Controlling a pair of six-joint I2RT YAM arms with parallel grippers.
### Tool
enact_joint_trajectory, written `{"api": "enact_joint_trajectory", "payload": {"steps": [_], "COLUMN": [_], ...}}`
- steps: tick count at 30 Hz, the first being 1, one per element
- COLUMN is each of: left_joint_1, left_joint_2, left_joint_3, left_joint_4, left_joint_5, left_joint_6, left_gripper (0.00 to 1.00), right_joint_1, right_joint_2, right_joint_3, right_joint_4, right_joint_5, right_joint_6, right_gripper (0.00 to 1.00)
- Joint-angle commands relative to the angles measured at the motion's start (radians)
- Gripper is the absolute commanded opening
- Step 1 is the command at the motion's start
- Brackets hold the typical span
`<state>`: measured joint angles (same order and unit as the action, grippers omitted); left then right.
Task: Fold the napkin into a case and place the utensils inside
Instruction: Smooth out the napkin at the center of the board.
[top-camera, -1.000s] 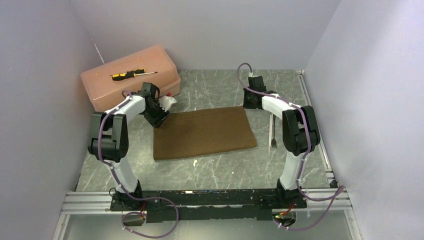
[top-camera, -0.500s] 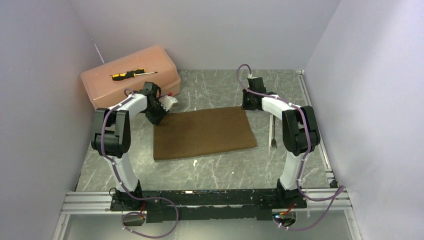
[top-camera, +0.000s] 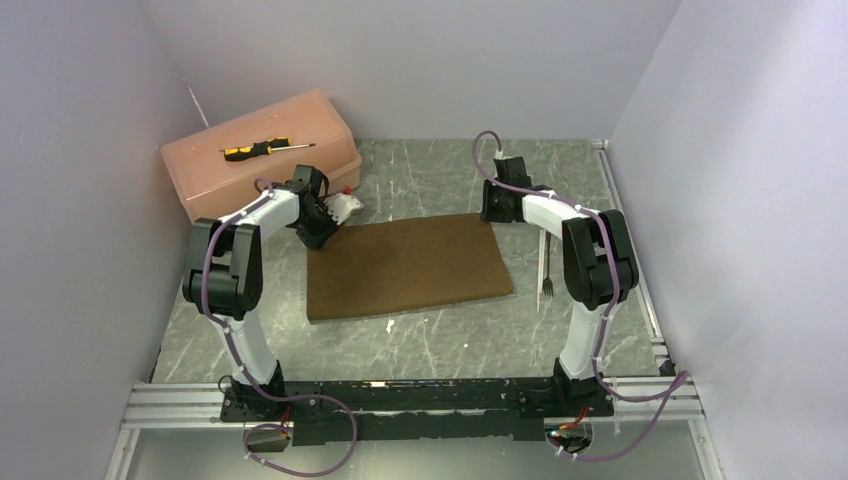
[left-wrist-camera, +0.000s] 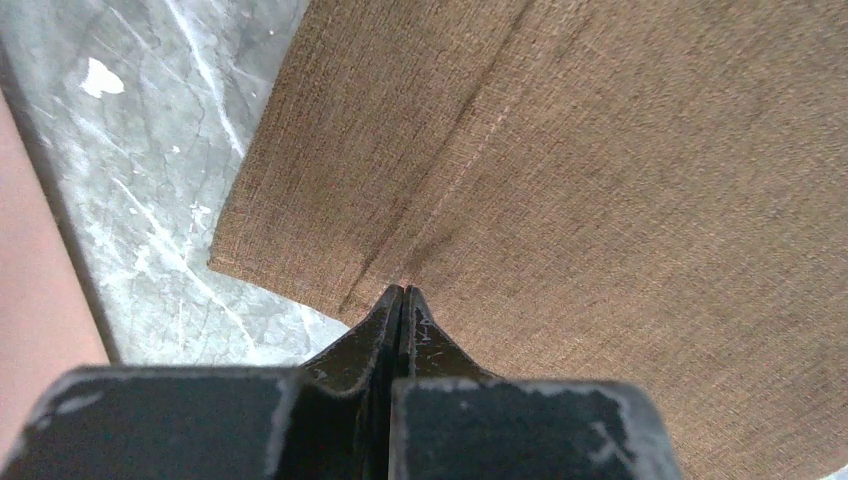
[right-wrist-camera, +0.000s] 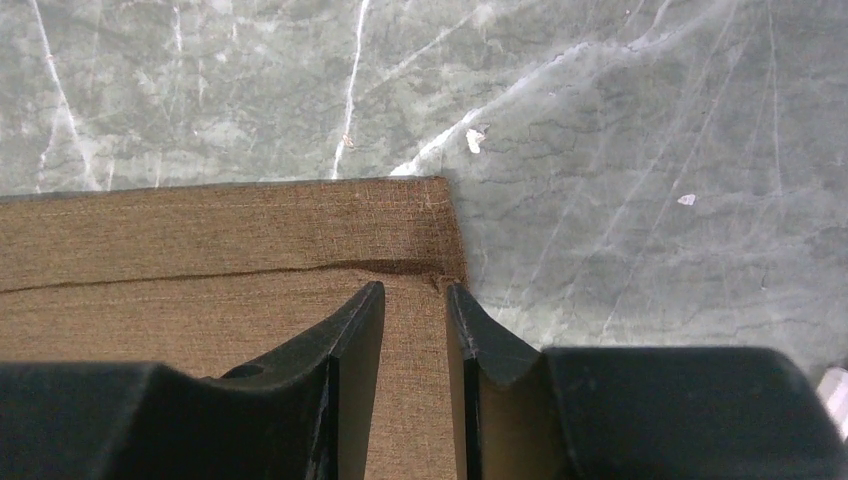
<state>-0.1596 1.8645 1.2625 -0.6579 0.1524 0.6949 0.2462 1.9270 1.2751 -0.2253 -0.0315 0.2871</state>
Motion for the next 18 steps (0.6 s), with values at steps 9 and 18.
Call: {"api": "enact_joint_trajectory", "payload": {"steps": [9, 18], "left_joint_1": [-0.014, -0.009], "left_joint_2": [-0.062, 0.006], "left_joint_3": [0.023, 0.007], "left_joint_4": [-0.048, -0.012], "left_joint_5": [-0.024, -0.033], "left_joint_6": [0.017, 0.013], "left_gripper": [0.11, 0.48], "right_joint_1": [0.011, 0.018], "right_joint_2": [0.015, 0.003], "right_joint_3": [-0.011, -0.012], "right_joint_4": [0.059, 0.062], "right_joint_5": [0.004, 0.003], "right_joint_6": [-0.014, -0.023], "right_gripper": [0.32, 0.35]}}
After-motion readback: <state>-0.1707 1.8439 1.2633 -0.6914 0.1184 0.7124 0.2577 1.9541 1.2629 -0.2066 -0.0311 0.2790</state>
